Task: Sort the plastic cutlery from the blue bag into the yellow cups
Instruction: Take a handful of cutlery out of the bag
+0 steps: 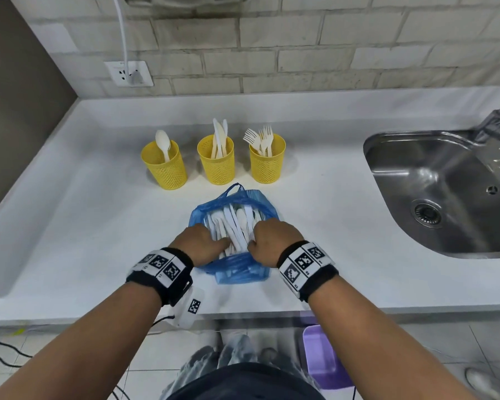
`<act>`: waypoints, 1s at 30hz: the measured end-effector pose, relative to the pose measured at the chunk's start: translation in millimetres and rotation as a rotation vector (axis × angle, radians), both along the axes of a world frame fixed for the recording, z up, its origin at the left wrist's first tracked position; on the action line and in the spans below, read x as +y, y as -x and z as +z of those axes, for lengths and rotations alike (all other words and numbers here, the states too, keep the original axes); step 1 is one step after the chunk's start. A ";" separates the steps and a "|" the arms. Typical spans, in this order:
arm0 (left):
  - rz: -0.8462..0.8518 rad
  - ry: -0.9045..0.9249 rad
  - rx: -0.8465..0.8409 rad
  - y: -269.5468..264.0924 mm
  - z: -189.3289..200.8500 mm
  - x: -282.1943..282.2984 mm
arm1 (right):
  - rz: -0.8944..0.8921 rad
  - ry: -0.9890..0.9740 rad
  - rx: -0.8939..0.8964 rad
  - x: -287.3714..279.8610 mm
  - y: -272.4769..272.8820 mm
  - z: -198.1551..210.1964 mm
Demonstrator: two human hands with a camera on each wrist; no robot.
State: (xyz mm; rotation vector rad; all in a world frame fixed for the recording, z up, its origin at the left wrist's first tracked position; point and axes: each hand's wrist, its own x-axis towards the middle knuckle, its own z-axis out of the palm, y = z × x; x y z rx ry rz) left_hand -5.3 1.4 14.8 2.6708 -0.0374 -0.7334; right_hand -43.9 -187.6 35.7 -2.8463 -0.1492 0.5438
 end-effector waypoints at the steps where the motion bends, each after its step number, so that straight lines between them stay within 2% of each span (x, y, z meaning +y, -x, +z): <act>1: 0.014 0.010 0.011 0.4 -0.2 -0.9 | -0.011 0.001 -0.002 -1.5 -0.4 -1.0; 5: 0.072 0.049 0.056 -3.1 -4.9 -5.2 | -0.094 -0.017 -0.024 -1.2 -2.7 -3.5; 9: 0.196 0.219 0.084 -7.7 -4.4 -10.7 | -0.208 -0.065 -0.028 3.5 -7.9 -3.7; 12: 0.236 0.313 0.112 -10.3 0.8 -13.1 | -0.219 -0.108 -0.004 5.7 -13.3 -4.0; 17: 0.267 0.315 0.119 -15.0 4.6 -14.9 | -0.223 -0.179 0.099 1.4 -21.2 -4.1; 22: 0.205 0.300 0.075 -18.6 -2.3 -24.3 | -0.247 -0.183 0.053 4.3 -26.7 -1.0; 30: 0.249 0.262 0.145 -23.8 6.1 -28.2 | -0.282 -0.287 0.107 -10.4 -39.1 -7.9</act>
